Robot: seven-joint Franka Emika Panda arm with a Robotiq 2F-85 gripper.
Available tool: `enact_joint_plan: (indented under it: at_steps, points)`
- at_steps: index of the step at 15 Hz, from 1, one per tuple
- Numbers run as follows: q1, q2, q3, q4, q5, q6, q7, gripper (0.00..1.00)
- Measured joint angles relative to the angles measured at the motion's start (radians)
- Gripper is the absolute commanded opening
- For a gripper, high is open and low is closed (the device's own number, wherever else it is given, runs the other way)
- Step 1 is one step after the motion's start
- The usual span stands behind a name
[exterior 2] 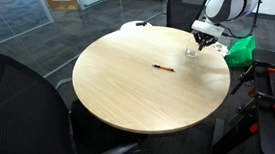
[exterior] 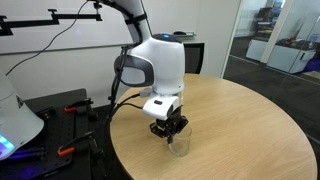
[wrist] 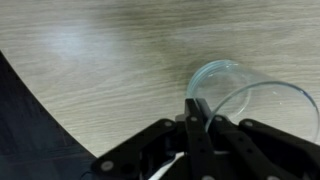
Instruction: Move the glass cup forward
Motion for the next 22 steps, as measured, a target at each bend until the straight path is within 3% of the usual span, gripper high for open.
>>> enact_joint_plan:
  at_steps: [15,19,20,22]
  points:
    - [0.001,0.000,-0.015,-0.019,-0.002,-0.012,0.000,0.02]
    - [0.002,0.000,-0.016,-0.020,-0.003,-0.012,0.000,0.20]
    - [0.003,0.000,-0.017,-0.020,-0.003,-0.012,0.000,0.29]
    - [0.005,0.000,-0.019,-0.020,-0.003,-0.012,0.000,0.29]
